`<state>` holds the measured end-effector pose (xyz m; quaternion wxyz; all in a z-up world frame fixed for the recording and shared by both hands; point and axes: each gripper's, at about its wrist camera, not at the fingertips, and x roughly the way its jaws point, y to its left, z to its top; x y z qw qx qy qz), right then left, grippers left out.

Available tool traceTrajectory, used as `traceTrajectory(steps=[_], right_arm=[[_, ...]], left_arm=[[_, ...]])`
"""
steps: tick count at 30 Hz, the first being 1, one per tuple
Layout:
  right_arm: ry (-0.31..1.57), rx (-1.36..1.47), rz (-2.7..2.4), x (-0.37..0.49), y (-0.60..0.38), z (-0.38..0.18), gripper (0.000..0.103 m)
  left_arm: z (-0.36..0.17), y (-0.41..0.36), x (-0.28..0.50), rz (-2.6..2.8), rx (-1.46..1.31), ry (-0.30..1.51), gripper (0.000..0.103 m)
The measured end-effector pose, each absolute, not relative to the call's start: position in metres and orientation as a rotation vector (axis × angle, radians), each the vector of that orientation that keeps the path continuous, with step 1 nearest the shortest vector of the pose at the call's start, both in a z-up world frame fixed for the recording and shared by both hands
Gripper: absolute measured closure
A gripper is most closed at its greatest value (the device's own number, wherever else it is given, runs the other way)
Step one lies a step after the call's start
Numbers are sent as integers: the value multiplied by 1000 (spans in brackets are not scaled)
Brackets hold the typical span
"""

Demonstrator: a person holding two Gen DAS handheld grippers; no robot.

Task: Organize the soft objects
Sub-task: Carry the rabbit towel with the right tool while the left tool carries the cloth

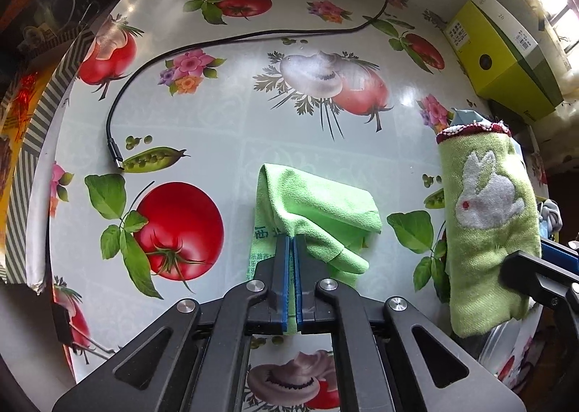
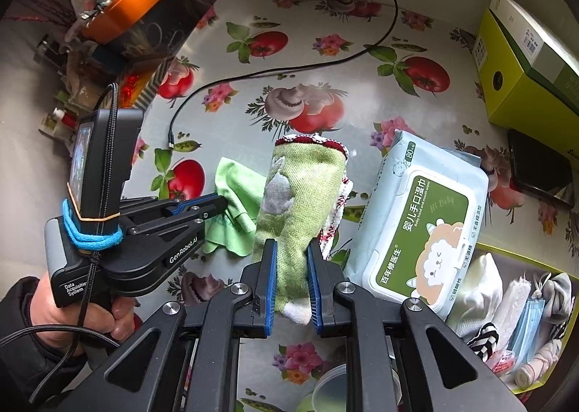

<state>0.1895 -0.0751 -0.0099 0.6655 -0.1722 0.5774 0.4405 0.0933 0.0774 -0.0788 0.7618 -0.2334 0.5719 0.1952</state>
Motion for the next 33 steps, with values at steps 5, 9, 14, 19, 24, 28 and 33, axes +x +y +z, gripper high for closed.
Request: traceTrajectory(steps=[5,9,14,19,24,28,33], right_arm=[[1283,-376,1006,188,-78,0,88],[1265,-361,1012,186,-83,9,88],[1249,-338,1014,185,-91,20,88],[1234,-316,1010,185,-103,29,88],[1212,-285,1005,185,-118,41,88],[1192,-262,999,185,-128,51,88],[1174,-231,984,188,-145,59,88]], left_arm=[[-61,77,88,428,-506,1211,101],[-45,76,81,424,-517,1178,101],[-26,76,74,417,-526,1141,101],[-9,71,75,406,-517,1113,101],[9,63,73,381,-506,1080,101],[24,56,75,362,-486,1059,101],[40,43,80,329,-457,1039,101]])
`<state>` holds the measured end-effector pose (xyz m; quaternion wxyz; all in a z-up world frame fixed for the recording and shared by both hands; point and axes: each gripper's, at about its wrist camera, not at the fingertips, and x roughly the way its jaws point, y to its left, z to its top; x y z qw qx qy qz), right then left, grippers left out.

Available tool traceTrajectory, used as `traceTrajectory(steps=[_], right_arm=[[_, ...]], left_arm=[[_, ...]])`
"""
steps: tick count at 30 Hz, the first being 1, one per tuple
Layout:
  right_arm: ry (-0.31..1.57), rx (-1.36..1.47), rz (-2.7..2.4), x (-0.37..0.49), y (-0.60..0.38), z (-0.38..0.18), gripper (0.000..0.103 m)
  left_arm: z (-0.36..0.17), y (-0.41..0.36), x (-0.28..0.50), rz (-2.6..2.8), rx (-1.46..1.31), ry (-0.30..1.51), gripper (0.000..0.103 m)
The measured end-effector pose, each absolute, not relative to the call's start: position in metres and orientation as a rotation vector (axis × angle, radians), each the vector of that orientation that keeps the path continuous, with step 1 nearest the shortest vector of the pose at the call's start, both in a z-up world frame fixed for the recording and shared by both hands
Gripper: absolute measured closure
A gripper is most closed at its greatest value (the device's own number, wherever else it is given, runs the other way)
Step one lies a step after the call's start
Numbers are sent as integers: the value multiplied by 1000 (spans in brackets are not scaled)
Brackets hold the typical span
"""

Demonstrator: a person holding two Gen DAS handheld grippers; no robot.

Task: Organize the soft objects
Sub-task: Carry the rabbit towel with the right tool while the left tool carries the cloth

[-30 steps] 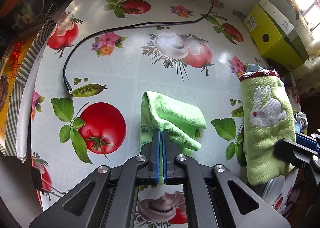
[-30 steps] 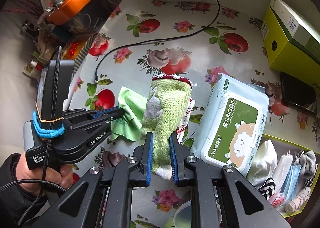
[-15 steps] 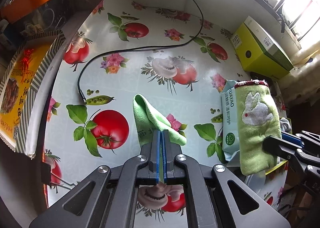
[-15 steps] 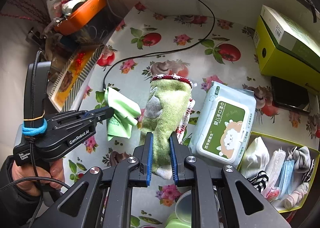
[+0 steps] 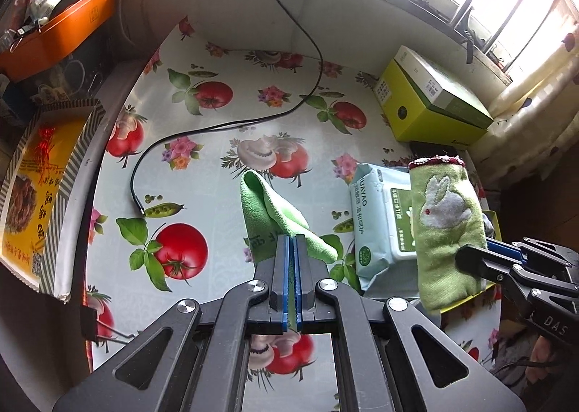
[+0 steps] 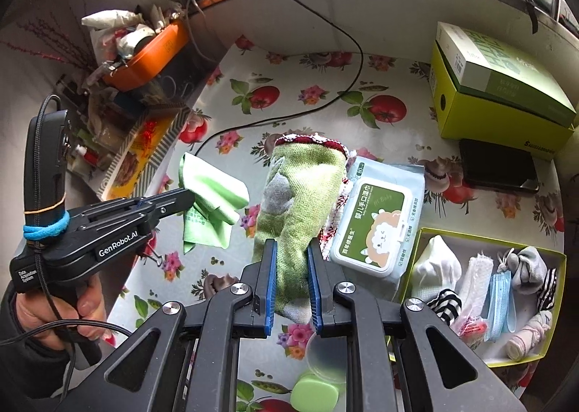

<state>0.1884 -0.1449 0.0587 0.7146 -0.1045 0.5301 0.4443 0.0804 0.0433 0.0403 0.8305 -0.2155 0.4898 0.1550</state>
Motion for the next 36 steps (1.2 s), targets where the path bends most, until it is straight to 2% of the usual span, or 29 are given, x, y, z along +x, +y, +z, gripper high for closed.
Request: traceTrajectory(steps=[16,36], right_arm=[[1172,-121,889,203,-217,61,88],[1185,20,744,230,-302,48,88]], left_arm=[[63,-17,114,182,-370,1042,101],[66,-93,161,-5,-274,1088,101]])
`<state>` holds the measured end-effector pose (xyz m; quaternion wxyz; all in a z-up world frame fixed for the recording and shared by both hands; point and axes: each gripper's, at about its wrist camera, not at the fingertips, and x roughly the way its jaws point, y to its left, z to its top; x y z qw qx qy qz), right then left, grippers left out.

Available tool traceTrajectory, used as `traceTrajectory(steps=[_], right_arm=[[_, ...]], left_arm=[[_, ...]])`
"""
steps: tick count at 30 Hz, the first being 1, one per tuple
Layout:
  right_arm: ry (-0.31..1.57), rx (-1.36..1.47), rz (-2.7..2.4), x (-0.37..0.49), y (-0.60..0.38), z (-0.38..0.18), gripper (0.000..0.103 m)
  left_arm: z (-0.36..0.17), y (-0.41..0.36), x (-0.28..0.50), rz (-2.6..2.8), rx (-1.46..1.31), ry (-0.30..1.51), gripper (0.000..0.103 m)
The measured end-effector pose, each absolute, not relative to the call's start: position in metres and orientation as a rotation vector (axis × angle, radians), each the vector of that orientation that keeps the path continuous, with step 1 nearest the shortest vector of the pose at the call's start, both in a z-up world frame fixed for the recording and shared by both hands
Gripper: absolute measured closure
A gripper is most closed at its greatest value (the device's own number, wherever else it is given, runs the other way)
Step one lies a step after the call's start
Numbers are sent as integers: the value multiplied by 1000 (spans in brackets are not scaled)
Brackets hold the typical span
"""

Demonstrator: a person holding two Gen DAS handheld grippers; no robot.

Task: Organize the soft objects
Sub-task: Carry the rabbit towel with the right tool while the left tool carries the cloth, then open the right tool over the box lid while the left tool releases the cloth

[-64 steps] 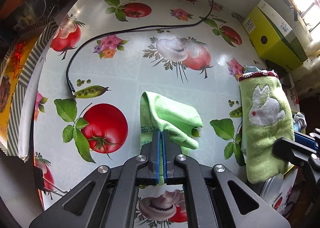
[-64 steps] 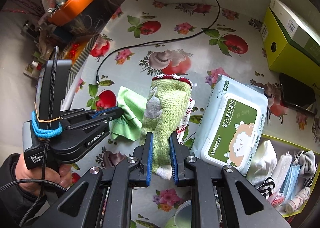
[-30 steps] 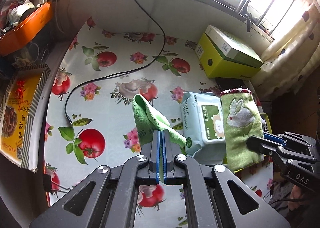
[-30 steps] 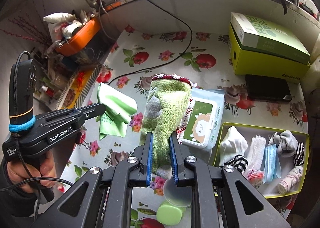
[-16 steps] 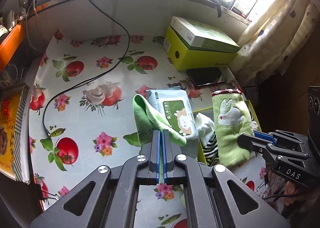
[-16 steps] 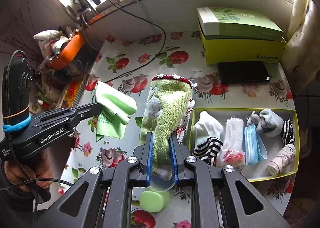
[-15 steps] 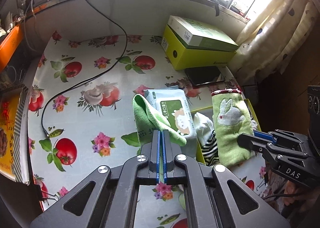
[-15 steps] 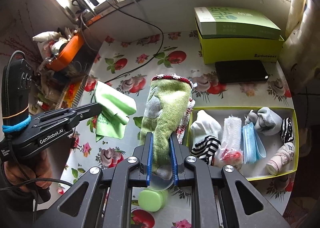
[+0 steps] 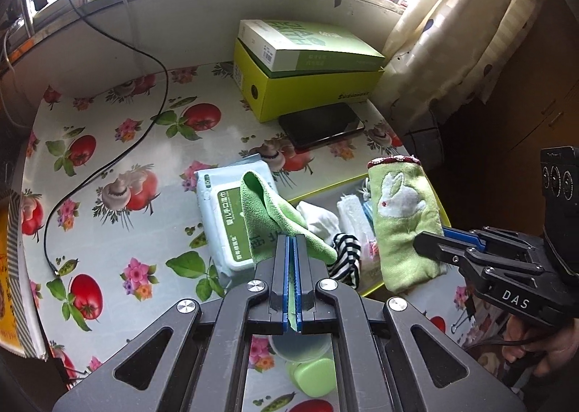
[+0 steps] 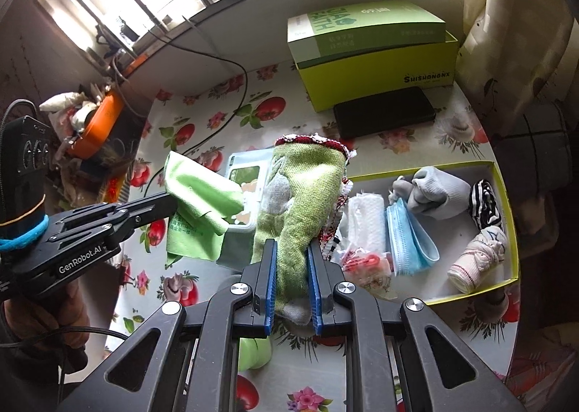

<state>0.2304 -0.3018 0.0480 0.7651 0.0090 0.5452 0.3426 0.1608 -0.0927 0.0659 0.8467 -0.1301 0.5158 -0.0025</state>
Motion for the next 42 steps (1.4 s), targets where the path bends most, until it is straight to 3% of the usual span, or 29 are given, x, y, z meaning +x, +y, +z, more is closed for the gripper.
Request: traceTrajectory(steps=[29,42], right_arm=[[1186,121,451,268,-420,24,88],[1293,119,424,282,-414,-29,88]], left_arm=[[59,-145,182,-131,-236,1132,101],[55,-146,185,-128,-233,1147,101]])
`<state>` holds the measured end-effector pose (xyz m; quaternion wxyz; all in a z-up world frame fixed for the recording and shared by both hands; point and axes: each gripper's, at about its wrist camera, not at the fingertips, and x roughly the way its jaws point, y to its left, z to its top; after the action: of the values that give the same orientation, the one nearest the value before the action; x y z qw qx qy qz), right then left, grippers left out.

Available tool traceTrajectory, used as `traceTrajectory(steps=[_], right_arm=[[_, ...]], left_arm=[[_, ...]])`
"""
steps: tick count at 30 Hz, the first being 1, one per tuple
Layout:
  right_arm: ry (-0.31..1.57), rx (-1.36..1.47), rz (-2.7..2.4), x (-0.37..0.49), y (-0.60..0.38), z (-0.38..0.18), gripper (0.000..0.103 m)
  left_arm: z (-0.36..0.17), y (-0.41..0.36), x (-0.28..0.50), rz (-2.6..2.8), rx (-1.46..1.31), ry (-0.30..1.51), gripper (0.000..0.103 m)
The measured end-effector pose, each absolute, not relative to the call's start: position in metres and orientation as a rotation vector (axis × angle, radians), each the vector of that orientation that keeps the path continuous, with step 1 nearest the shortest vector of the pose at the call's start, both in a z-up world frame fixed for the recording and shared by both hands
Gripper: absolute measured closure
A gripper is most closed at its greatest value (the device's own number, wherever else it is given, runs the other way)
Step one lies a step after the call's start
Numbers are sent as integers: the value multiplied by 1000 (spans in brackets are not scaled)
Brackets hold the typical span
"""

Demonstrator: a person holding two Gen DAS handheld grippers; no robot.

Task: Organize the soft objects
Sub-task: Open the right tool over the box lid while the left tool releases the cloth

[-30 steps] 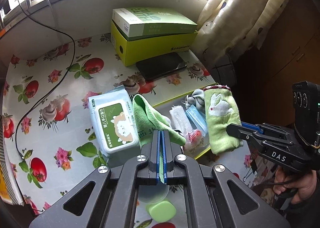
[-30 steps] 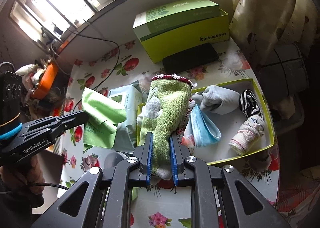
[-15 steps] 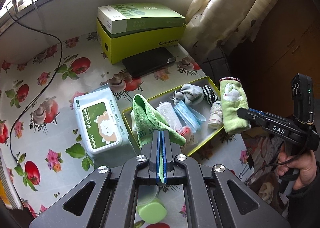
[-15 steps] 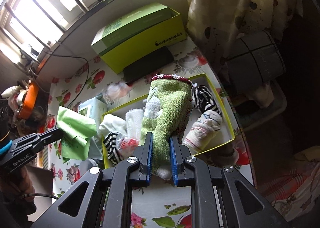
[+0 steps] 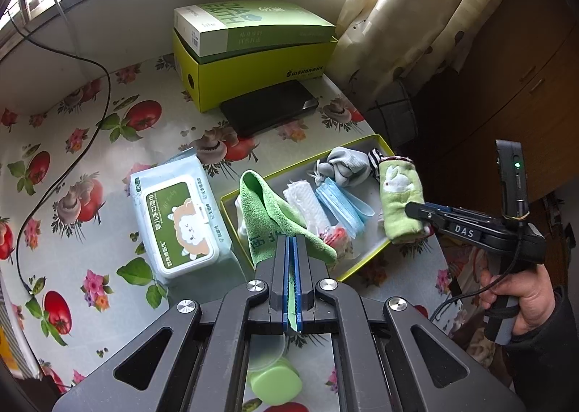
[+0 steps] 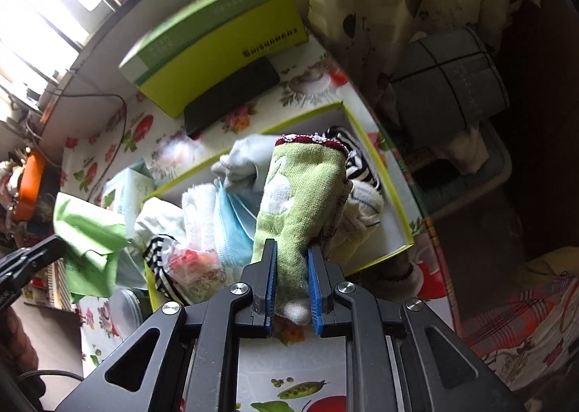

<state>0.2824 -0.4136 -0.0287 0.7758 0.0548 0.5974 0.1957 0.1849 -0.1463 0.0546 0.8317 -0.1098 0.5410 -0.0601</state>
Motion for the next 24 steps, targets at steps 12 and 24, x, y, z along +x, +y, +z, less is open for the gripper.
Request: traceTrajectory(steps=[12,24], right_arm=[[1307,180,450,292,-399,-43,88],[1319,205,487,280,-399,-46,73]], left_arm=[[53,-151,189,-134,-224,1155,101],[51,-156,193,-148,-218,1161,101]])
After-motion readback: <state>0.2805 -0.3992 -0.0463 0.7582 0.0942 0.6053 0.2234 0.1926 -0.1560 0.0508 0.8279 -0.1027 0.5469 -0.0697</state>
